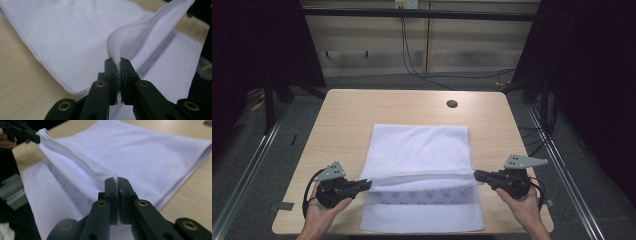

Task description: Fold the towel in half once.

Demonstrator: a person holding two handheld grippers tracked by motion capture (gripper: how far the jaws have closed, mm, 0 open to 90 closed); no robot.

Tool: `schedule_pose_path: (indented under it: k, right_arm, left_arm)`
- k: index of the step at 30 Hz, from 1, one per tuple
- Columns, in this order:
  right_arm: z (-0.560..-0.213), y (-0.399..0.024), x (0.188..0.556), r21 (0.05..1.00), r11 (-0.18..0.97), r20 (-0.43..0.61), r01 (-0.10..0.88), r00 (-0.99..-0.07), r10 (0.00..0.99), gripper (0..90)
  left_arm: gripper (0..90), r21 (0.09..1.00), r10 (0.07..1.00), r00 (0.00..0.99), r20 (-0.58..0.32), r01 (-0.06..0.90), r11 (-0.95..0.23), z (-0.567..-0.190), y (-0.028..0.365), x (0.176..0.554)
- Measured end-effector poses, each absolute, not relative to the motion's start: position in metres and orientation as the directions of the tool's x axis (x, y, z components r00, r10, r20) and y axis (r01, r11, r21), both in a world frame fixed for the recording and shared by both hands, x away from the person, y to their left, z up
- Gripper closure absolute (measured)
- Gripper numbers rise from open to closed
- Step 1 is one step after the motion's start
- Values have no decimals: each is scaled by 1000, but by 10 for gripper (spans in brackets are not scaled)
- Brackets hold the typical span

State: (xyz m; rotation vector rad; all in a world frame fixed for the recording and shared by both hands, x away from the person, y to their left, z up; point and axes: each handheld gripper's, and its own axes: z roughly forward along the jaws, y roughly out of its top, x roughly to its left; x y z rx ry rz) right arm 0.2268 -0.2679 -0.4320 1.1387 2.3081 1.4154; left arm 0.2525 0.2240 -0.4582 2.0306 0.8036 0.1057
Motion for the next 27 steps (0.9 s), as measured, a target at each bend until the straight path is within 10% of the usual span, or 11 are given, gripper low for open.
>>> schedule_pose_path:
  k: [9, 27]
  right_arm:
    - [-452, -262, 212, 773, 323, 217, 546, -707, 673, 851]
    - [-460, -255, 222, 741, 346, 256, 575, -720, 645, 678]
  left_arm:
    - [846, 753, 542, 812, -215, 491, -437, -475, 226, 239]
    - [550, 771, 544, 787, -290, 529, -355, -466, 235, 264]
